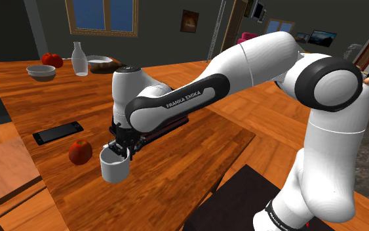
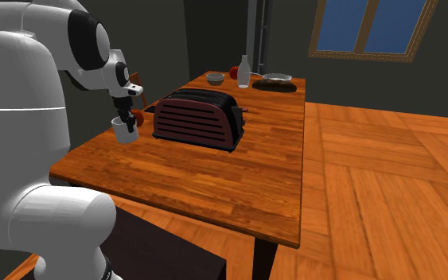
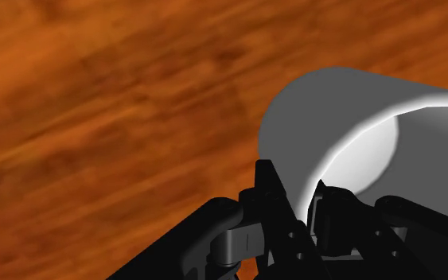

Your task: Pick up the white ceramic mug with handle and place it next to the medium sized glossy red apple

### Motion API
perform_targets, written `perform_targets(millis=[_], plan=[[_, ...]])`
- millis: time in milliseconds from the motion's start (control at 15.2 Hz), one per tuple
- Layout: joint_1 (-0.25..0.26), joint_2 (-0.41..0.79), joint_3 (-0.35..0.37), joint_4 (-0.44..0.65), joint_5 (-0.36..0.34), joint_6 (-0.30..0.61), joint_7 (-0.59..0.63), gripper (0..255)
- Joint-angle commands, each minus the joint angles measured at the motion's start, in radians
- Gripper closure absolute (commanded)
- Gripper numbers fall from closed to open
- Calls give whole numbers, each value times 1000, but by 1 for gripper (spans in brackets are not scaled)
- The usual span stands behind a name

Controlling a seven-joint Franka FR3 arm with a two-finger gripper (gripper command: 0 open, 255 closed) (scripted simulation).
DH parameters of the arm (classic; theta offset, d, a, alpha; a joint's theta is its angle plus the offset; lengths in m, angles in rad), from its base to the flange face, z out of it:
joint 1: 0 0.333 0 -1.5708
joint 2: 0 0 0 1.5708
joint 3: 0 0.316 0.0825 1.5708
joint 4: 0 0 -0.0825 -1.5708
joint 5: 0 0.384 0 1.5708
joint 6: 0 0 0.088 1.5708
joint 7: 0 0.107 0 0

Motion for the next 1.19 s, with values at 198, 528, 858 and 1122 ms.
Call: perform_targets(millis=[198,528,858,1122], plan=[[0,0,0,0,0,0,0,0],[-4,-44,6,45,16,-87,-10,0],[-5,-54,7,59,19,-110,-13,0],[-5,-54,7,59,19,-110,-13,0]])
